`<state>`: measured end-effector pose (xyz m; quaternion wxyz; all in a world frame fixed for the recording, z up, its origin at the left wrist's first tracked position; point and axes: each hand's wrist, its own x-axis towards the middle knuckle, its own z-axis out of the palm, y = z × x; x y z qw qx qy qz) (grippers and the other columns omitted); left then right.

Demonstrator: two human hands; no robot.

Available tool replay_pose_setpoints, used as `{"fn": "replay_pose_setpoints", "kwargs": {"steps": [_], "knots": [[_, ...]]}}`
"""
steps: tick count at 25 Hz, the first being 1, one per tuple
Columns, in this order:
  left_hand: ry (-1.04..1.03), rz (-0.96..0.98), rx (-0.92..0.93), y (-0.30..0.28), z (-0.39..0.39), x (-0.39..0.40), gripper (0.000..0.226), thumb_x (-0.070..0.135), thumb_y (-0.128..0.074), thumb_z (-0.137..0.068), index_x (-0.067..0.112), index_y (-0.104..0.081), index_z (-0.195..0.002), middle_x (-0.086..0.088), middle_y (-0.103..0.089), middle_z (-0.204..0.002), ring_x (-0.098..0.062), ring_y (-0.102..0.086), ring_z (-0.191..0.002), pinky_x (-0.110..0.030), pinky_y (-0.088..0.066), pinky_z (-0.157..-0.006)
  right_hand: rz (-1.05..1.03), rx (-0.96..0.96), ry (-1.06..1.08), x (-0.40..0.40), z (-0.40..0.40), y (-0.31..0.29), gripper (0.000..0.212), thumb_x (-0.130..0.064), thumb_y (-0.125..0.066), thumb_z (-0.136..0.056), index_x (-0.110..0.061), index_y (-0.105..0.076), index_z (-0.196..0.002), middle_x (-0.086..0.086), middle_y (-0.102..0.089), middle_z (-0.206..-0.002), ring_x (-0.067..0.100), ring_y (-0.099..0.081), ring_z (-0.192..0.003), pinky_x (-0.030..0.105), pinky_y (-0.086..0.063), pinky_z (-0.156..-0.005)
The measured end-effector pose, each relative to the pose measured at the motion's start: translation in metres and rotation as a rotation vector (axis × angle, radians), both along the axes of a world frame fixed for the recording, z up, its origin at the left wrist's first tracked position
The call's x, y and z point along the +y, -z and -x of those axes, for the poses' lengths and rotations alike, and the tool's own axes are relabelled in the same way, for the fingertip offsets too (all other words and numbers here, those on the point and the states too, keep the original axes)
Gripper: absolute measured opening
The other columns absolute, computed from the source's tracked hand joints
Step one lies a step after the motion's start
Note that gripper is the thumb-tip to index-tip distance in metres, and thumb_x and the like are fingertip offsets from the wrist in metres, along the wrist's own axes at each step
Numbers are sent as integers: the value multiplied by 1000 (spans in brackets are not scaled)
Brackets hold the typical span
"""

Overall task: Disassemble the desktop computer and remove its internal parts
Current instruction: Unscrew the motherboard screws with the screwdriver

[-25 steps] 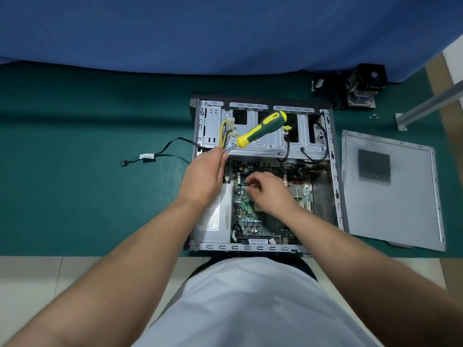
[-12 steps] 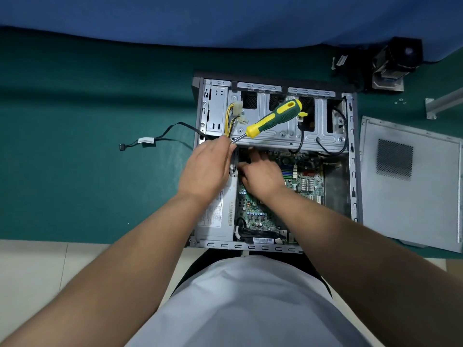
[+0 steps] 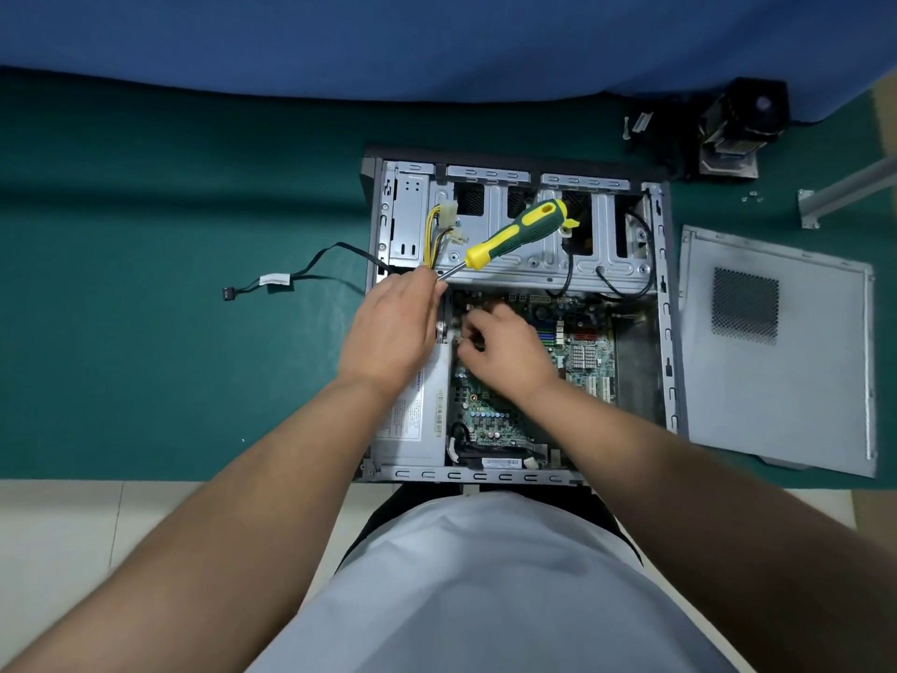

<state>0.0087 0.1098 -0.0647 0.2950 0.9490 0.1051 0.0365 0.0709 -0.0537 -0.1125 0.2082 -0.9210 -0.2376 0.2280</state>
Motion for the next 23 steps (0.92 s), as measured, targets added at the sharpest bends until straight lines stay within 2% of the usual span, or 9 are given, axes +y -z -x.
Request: {"fn": "replay_pose_setpoints", "kwargs": {"steps": [2, 4, 6, 10, 15, 17, 19, 21, 23], "knots": [[1, 10, -4, -1, 1, 0, 29, 32, -34, -111, 18, -39, -86, 5, -44, -72, -20, -42, -70, -33, -27, -64, -174, 127, 165, -15, 7, -17, 4, -17, -66, -85, -17, -66, -89, -4, -63, -76, 11, -59, -69, 27, -53, -68], [-13, 55, -23, -3, 3, 0, 28, 33, -34, -111, 20, -40, -88, 10, -42, -69, -12, -40, -65, -28, -25, -57, -294, 211, 288, -32, 14, -35, 11, -13, -69, -81, -22, -63, -80, -10, -60, -60, 1, -52, -53, 16, -46, -57], [-33, 116, -34, -4, 3, 0, 28, 34, -35, -111, 19, -43, -89, 10, -45, -68, -7, -41, -62, -26, -25, -53, -379, 227, 359, -49, 14, -54, 16, -12, -70, -80, -26, -62, -76, -6, -60, -58, 1, -47, -49, 12, -41, -54], [3, 169, -81, -19, -27, -25, 27, 39, -36, -111, 24, -45, -91, 9, -46, -64, -7, -44, -58, -29, -27, -49, -542, 238, 515, -87, -11, -89, 22, -13, -71, -81, -34, -72, -85, -1, -71, -80, 8, -53, -58, 18, -48, -64], [88, 235, -122, -27, -109, -80, 29, 36, -37, -111, 22, -49, -89, 4, -54, -74, -11, -49, -68, -41, -36, -57, -604, 169, 636, -150, -70, -118, 16, -23, -76, -79, -37, -76, -88, -3, -77, -82, 19, -75, -79, 30, -62, -77], [93, 228, -126, -19, -137, -94, 24, 29, -41, -110, 17, -61, -105, -2, -68, -99, -15, -59, -95, -41, -48, -77, -688, 210, 767, -174, -95, -117, 15, -15, -79, -79, -28, -78, -86, 2, -77, -83, 23, -77, -81, 32, -62, -80], [82, 203, -79, -7, -157, -103, 34, 23, -43, -111, 12, -60, -137, -6, -61, -142, -20, -45, -142, -40, -40, -116, -746, 271, 887, -196, -123, -106, 15, -1, -77, -84, -17, -77, -84, 9, -78, -86, 25, -78, -84, 31, -62, -81], [59, 198, -38, 3, -164, -107, 41, 23, -42, -111, 13, -50, -150, -4, -47, -157, -20, -28, -153, -34, -23, -126, -742, 322, 974, -211, -148, -87, 12, 4, -75, -85, -8, -74, -87, 13, -78, -88, 25, -78, -85, 28, -62, -80], [44, 162, -40, 12, -165, -109, 42, 24, -40, -112, 15, -47, -152, -3, -43, -159, -19, -26, -154, -26, -13, -124, -671, 346, 1010, -219, -173, -62, 11, 2, -76, -84, -7, -72, -86, 14, -78, -88, 24, -78, -83, 32, -62, -82]]}}
